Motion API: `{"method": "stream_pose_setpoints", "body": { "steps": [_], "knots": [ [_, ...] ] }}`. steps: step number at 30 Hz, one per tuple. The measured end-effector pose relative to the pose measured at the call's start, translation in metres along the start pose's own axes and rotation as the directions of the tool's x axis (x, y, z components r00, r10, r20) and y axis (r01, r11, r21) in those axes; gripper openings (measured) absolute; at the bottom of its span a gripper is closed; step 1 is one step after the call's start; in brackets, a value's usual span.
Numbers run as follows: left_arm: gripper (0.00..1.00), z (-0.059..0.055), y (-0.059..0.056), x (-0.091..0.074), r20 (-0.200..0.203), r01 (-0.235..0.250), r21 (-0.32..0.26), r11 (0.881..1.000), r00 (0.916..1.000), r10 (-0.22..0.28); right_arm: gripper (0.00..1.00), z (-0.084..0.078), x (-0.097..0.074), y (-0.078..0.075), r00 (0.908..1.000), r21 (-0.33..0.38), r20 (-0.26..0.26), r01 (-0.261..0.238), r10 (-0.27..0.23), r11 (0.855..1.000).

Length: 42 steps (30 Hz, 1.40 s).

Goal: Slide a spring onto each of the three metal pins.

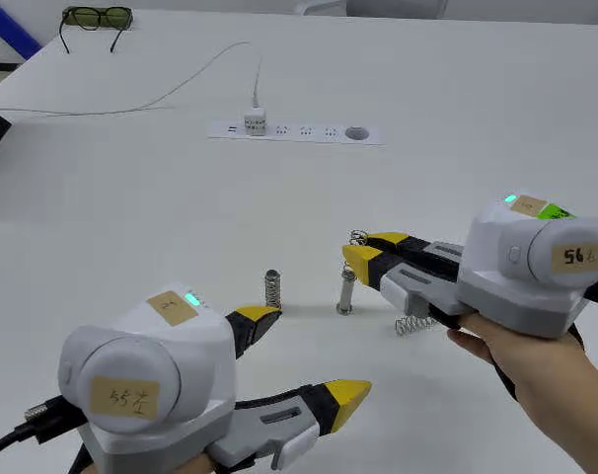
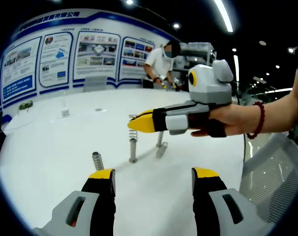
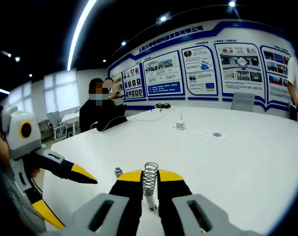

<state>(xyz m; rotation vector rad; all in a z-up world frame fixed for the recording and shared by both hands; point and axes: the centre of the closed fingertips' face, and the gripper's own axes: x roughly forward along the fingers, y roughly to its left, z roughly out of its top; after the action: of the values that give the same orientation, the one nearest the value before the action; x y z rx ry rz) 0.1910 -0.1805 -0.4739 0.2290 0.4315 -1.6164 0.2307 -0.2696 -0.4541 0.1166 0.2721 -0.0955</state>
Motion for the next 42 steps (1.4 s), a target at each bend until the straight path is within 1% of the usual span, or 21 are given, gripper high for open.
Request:
{"method": "stream_pose_setpoints", "body": {
  "steps": [4,7,14,18,26,42],
  "knots": [
    [0.65,0.000,0.000,0.000,0.002,0.000,-0.001,1.000,1.0000,0.000,0.12,-0.005,0.001,0.001,0.9999,-0.026,-0.013,0.000,-0.001,1.000],
    [0.65,0.001,0.000,0.000,0.006,0.001,-0.002,1.000,1.0000,-0.001,0.12,-0.007,0.001,0.001,0.9998,-0.027,-0.019,0.002,-0.002,1.000],
    [0.67,0.001,0.001,0.000,0.008,-0.005,-0.007,1.000,1.0000,0.005,0.12,-0.007,0.002,0.001,0.9998,-0.039,-0.016,0.009,-0.010,0.999],
    [0.67,0.001,0.001,0.000,0.006,-0.007,-0.011,1.000,1.0000,0.007,0.12,-0.007,0.002,0.003,0.9998,-0.069,-0.018,0.008,-0.010,0.998],
    [0.68,0.001,0.002,-0.001,0.006,-0.011,-0.013,1.000,0.9999,0.011,0.12,-0.018,0.004,0.005,0.9985,-0.086,-0.054,0.003,-0.008,0.996],
    [0.66,0.002,0.004,-0.001,0.007,-0.016,-0.019,1.000,0.9998,0.016,0.12,-0.039,0.009,0.003,0.9932,-0.077,-0.114,0.015,-0.024,0.997]
  ]
}}
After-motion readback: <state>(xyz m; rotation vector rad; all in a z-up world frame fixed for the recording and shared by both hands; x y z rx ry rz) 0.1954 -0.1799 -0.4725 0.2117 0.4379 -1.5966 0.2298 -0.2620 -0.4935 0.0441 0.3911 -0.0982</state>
